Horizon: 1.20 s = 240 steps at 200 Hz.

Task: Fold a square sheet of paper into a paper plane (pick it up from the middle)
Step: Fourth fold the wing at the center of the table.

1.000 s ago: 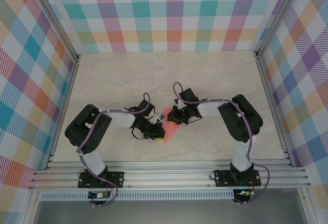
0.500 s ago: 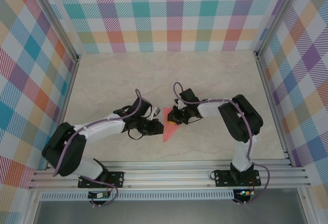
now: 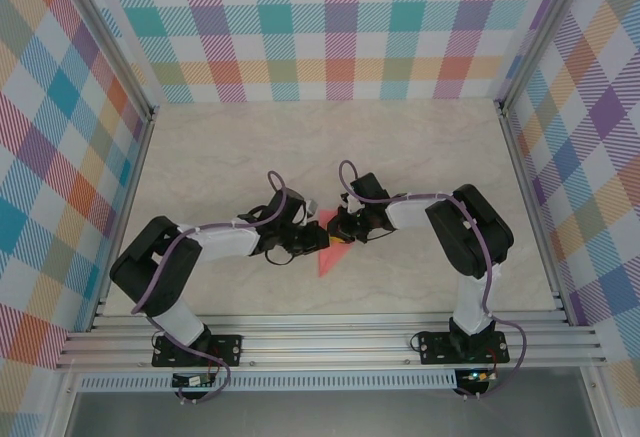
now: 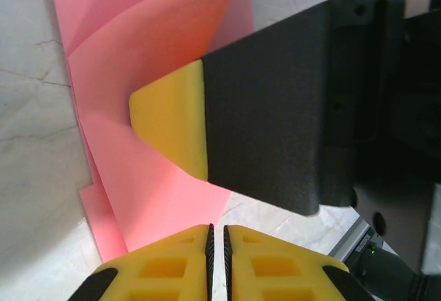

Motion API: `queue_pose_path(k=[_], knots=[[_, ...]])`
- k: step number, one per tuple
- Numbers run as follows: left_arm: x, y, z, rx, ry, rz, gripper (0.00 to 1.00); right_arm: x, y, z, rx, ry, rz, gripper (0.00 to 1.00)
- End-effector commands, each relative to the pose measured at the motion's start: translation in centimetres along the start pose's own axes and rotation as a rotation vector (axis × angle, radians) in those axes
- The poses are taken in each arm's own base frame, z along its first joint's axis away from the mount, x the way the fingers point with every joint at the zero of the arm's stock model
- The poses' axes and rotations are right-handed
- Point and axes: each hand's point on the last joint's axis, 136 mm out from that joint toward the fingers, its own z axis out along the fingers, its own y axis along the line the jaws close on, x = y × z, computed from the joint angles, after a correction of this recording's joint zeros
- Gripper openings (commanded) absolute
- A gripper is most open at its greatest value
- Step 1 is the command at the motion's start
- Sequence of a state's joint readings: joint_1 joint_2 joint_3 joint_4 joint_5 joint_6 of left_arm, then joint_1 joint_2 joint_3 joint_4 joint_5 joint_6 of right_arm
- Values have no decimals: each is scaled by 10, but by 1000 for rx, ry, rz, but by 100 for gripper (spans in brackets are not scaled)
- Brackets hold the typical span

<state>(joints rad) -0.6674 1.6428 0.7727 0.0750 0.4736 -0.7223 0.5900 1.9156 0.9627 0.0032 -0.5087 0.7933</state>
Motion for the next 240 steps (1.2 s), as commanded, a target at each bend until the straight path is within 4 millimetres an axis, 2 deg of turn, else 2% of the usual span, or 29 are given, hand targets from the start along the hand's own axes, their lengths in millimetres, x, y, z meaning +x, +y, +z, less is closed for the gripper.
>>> queue_pose_path(k=[1, 40, 80, 112, 131, 170, 207, 219, 240], knots=[[4, 1, 10, 23, 19, 1, 14, 26, -80, 13, 253, 41, 141, 9], [26, 18, 23, 23, 100, -11, 14, 27, -81, 12, 259, 41, 141, 9], [64, 45, 20, -42, 216, -12, 14, 29, -85, 12, 269, 42, 148, 9], [96, 47, 16, -23, 331, 15, 14, 30, -87, 11, 275, 42, 150, 9], [107, 46, 11, -24, 373, 41, 14, 30, -88, 11, 283, 41, 151, 9], [115, 47, -3, -58, 404, 76, 14, 31, -89, 11, 286, 41, 151, 9], [119, 60, -10, -129, 409, 72, 13, 32, -89, 11, 281, 42, 152, 9], [115, 59, -12, -133, 377, 69, 12, 32, -89, 10, 280, 39, 151, 9], [97, 42, -21, -102, 264, 88, 10, 32, -88, 11, 273, 41, 152, 9]])
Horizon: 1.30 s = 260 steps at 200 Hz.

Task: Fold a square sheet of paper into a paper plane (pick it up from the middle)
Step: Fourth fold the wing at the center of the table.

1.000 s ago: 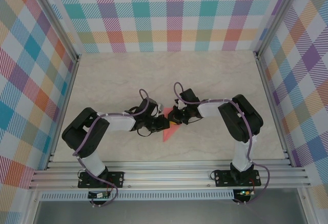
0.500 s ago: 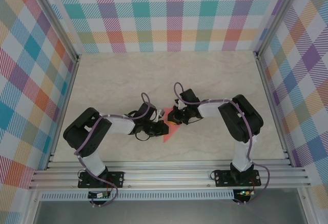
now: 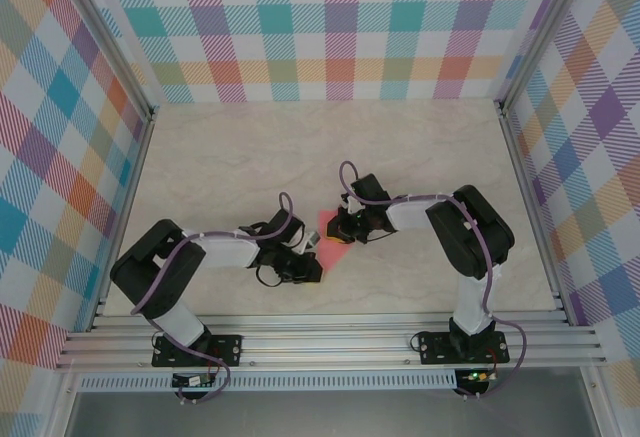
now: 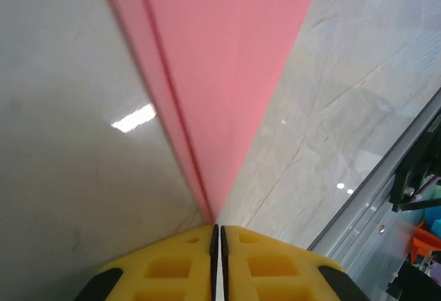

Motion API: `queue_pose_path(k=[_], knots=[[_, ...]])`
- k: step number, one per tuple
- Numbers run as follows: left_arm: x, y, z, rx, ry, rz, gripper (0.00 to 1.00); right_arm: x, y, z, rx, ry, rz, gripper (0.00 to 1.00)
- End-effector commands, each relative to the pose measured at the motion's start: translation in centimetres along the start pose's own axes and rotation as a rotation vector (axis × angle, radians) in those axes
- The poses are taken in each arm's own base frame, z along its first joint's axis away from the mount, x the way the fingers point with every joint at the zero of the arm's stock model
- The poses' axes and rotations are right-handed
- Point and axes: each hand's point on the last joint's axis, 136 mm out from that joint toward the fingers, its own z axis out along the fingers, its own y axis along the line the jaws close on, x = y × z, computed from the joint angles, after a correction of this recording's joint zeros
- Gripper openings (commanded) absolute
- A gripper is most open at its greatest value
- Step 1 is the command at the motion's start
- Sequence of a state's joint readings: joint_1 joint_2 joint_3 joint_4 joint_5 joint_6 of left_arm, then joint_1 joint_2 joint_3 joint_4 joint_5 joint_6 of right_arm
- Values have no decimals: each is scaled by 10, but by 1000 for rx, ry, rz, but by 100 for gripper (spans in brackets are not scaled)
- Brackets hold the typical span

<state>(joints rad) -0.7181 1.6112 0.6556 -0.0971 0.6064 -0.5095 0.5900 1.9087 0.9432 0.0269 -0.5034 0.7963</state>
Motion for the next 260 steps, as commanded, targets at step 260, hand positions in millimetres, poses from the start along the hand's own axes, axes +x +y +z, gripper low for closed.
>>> queue_pose_path(k=[260], knots=[[-20, 54, 9, -244, -157, -149, 0, -24, 12, -37, 73, -65, -36, 11]])
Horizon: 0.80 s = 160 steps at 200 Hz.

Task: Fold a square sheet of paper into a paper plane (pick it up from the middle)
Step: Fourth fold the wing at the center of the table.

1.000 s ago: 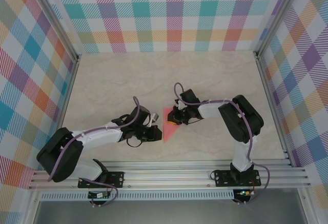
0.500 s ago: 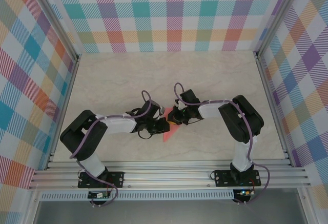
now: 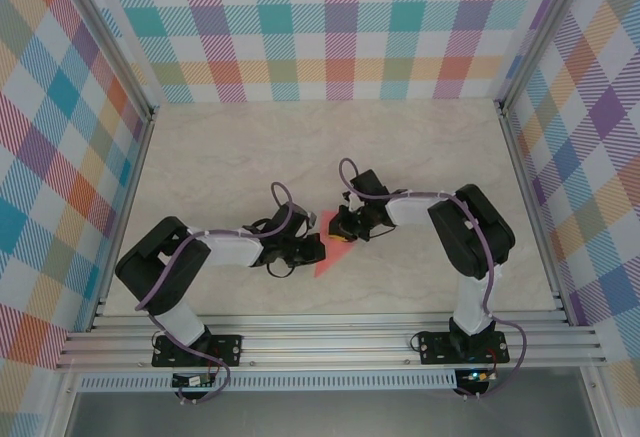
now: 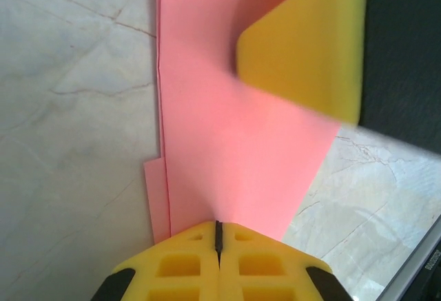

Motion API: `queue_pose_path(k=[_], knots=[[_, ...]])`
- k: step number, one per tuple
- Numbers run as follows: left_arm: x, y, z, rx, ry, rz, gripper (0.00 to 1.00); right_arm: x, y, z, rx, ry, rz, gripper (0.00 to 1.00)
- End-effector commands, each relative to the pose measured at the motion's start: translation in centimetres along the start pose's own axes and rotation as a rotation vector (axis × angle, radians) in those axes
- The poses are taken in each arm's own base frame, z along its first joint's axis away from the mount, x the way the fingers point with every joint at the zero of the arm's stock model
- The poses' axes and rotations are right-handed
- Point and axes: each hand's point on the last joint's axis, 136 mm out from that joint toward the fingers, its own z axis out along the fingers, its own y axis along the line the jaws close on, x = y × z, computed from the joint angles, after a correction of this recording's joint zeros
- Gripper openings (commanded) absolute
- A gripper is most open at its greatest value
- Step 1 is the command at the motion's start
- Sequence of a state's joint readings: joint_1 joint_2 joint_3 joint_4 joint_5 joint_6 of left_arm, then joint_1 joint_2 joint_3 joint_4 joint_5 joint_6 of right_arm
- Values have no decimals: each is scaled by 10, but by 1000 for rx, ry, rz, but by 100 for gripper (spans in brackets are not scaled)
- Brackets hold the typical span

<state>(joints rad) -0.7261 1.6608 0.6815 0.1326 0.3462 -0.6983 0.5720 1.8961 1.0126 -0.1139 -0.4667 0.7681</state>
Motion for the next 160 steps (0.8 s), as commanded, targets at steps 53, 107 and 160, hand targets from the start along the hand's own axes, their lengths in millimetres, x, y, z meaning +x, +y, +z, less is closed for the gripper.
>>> queue_pose_path(k=[53, 107, 160], knots=[[43, 50, 7, -172, 157, -21, 0, -3, 12, -36, -35, -125, -94, 5], [44, 51, 7, -180, 162, -18, 0, 7, 28, -13, -71, -57, -147, 5], [47, 52, 10, -178, 183, -20, 0, 7, 2, 5, 8, -26, -124, 6]])
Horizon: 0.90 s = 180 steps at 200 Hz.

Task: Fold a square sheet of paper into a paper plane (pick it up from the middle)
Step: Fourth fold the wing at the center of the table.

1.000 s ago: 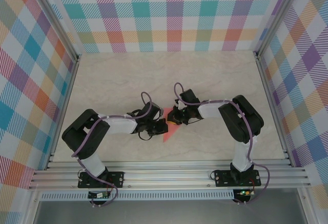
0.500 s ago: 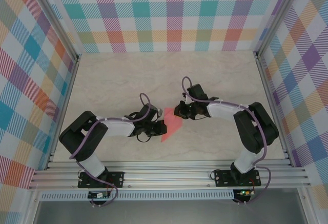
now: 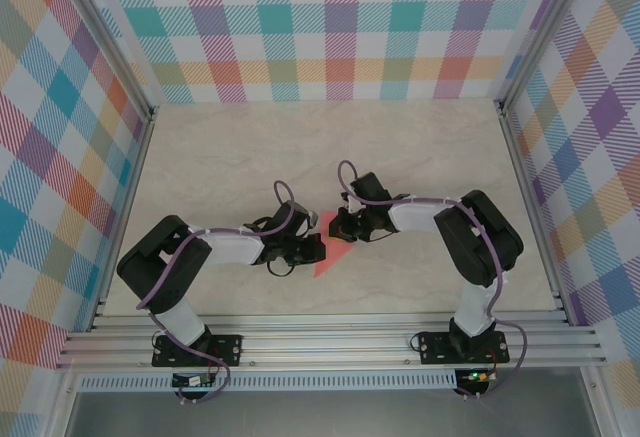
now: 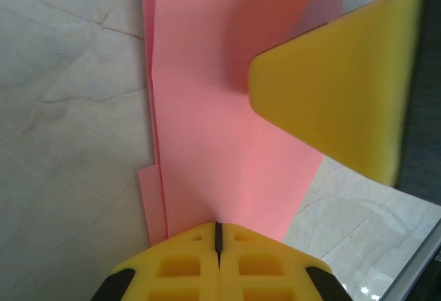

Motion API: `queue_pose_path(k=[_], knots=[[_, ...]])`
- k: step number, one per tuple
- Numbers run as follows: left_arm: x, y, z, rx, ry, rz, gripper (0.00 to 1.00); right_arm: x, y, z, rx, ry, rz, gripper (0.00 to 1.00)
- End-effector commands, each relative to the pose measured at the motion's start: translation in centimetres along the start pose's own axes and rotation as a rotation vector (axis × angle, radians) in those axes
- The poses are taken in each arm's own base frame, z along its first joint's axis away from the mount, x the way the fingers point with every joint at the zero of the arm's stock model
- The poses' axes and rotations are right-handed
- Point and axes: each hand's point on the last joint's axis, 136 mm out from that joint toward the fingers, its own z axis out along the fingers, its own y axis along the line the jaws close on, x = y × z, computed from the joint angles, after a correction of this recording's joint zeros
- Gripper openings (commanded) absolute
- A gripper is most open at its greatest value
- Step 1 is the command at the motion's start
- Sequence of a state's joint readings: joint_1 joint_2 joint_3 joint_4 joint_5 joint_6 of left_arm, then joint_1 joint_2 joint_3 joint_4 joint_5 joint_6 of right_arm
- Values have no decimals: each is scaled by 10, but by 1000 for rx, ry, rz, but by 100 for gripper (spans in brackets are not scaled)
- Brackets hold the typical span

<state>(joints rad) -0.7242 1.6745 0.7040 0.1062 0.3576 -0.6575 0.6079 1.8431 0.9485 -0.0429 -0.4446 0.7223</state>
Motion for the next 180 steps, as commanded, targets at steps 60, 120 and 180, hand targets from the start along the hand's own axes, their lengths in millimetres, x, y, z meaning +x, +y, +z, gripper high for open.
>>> queue_pose_path(k=[60, 120, 180], knots=[[57, 58, 7, -176, 176, -68, 0, -3, -33, 21, 91, 11, 15, 7], [57, 59, 8, -181, 180, -67, 0, -13, -37, 16, 82, -5, 36, 7], [56, 56, 8, -169, 175, -65, 0, -19, -41, 11, 75, -21, 60, 8]])
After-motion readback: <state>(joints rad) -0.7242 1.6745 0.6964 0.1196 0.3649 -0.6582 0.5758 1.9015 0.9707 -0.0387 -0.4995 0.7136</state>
